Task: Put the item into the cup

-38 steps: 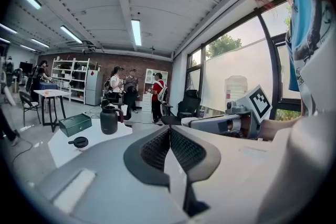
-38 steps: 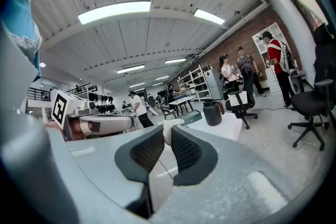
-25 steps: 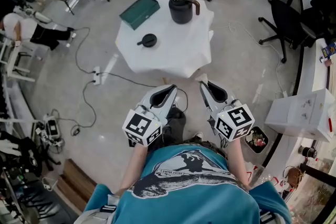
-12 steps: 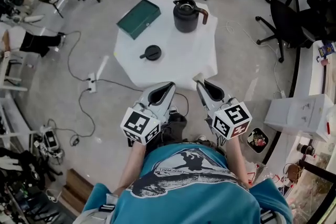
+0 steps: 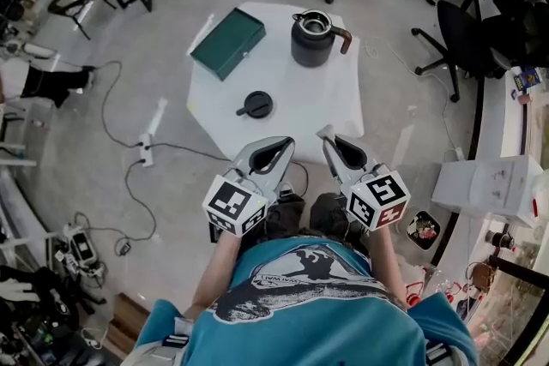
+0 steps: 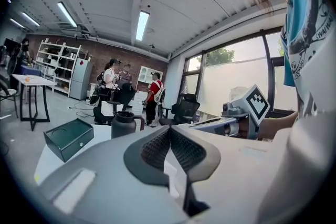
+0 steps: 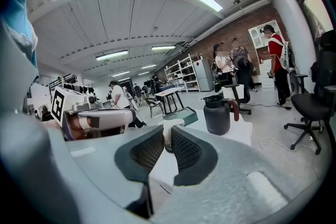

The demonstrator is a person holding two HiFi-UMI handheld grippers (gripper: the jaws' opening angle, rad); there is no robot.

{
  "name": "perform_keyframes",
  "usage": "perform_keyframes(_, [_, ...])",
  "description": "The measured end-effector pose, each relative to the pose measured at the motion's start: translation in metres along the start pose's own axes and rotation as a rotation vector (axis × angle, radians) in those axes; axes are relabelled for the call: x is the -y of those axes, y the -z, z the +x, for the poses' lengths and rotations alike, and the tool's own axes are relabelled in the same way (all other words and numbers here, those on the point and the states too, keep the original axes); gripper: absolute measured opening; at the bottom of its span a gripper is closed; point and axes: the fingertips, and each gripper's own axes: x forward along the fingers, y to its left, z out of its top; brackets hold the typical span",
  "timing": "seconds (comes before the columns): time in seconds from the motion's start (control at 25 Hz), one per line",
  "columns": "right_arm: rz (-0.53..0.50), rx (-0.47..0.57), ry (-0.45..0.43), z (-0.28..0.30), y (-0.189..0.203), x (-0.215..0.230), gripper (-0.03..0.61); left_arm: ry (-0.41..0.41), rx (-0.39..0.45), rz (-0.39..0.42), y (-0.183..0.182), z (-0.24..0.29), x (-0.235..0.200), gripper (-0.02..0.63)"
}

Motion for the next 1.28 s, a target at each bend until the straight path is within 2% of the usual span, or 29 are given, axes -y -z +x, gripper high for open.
perform_keyframes(0.24, [-0.001,-0.011,0.018,0.008,-0.003,0.012,0.040,-0.002,-0.012,-0.016,0.006,0.011,-0.011,0.017])
perform_keyframes(0.48, [0.002,-0.030,0.001,0.021,-0.007,0.033,0.040,-0.027,-0.026,-0.035,0.010,0.024,-0.019,0.017])
perform_keyframes(0.64, [-0.004,-0.035,-0.041,0.039,-0.018,0.057,0.040,-0.082,-0.045,-0.030,0.010,0.042,-0.035,0.017])
perform_keyframes(0.96, [-0.052,-0.080,-0.177,0.080,-0.047,0.104,0.040,-0.207,-0.002,-0.058,-0.012,0.090,-0.064,0.017])
perform_keyframes(1.28, [-0.101,-0.136,-0.269,0.111,-0.068,0.141,0.040,-0.301,-0.015,-0.077,-0.020,0.125,-0.085,0.017])
